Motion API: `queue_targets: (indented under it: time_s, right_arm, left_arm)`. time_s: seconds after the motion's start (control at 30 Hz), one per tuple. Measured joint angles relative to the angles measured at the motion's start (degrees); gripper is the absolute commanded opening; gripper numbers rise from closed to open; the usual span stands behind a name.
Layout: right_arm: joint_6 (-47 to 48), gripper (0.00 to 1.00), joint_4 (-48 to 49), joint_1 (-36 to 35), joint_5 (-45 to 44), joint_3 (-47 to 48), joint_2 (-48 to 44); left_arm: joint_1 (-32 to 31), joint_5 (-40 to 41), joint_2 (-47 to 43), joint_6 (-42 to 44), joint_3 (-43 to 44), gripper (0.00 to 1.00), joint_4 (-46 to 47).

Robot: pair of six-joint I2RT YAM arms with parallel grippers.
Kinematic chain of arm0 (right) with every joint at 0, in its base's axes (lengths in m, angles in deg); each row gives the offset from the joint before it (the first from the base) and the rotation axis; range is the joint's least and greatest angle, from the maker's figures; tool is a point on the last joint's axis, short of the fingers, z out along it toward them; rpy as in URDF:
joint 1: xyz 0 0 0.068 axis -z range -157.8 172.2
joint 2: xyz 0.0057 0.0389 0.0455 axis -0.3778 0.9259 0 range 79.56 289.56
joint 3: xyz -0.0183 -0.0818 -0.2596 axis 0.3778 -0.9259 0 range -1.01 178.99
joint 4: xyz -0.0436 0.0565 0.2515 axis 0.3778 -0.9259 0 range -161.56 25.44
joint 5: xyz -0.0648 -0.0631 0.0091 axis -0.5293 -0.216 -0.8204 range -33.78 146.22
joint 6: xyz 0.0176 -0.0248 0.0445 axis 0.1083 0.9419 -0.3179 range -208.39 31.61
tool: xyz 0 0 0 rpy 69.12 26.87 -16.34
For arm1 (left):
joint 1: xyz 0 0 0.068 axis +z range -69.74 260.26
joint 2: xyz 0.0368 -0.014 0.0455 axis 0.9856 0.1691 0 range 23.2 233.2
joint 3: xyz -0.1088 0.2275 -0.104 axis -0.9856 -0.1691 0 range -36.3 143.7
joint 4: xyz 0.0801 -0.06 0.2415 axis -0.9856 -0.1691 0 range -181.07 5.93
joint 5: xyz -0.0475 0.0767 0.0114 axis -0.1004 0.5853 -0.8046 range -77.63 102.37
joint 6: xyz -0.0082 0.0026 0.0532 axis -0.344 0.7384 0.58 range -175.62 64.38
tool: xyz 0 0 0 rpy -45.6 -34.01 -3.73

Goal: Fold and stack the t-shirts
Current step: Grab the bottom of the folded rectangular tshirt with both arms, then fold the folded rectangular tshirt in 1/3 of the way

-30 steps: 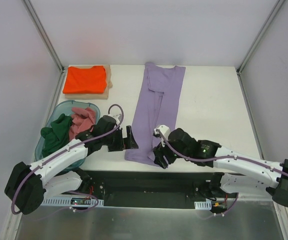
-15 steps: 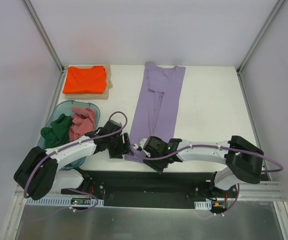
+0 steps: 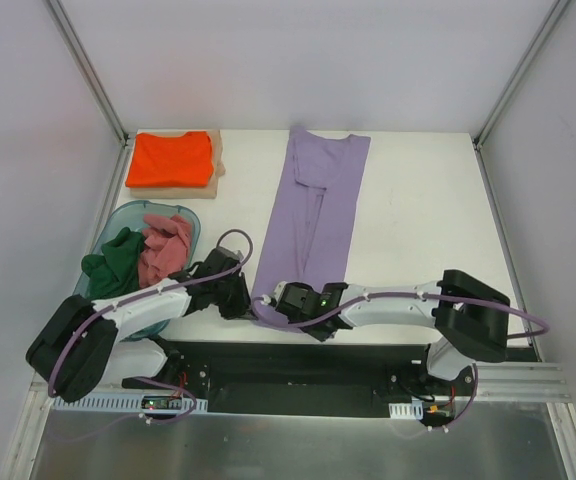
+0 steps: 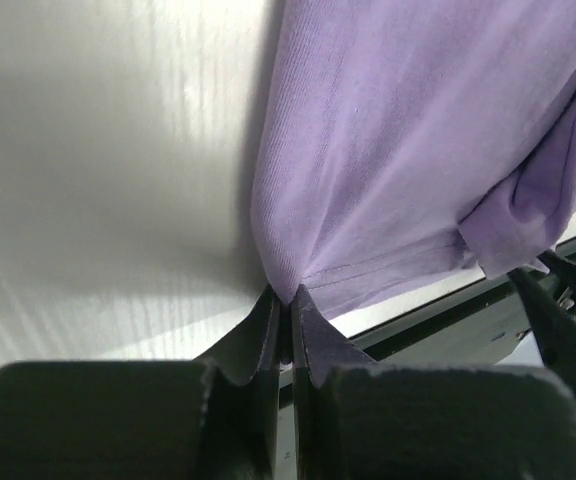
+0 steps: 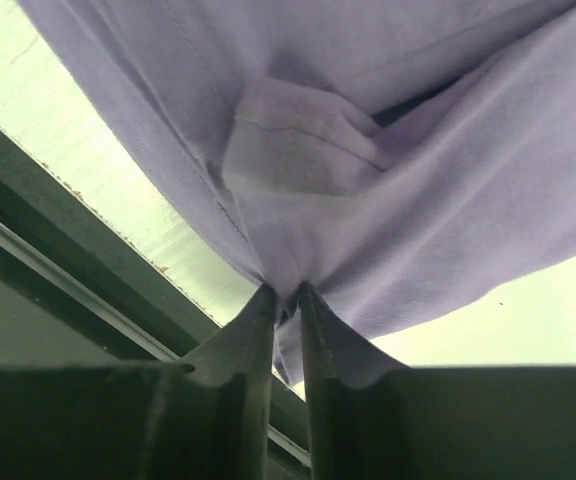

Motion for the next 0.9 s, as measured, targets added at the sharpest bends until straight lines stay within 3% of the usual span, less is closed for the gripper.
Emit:
queue_targets:
  time_s: [0.1, 0.4, 0.73, 0.9]
  right_arm:
    - [-1.31, 0.01, -0.66, -2.27, -3.04, 0.81, 0.94]
    - [-3.1, 0.01, -1.99, -11.04, -4.76, 1.81, 0.33]
    - [-0.87, 0.01, -2.56, -13.73, 9.01, 4.44, -10.4]
    - [0.7, 0.0, -2.58, -13.94, 15.06, 6.27, -13.88]
  left_arm:
    - [0.0, 0.02, -4.35, -0.31, -2.78, 0.0, -0.5]
    - [-0.02, -0.48, -14.05, -1.97, -5.29, 0.0, -4.46]
    - [-0.02, 0.37, -42.4, -2.51, -5.88, 0.0, -16.98]
    - [-0.07, 0.37, -46.29, -2.51, -3.8, 0.0, -22.01]
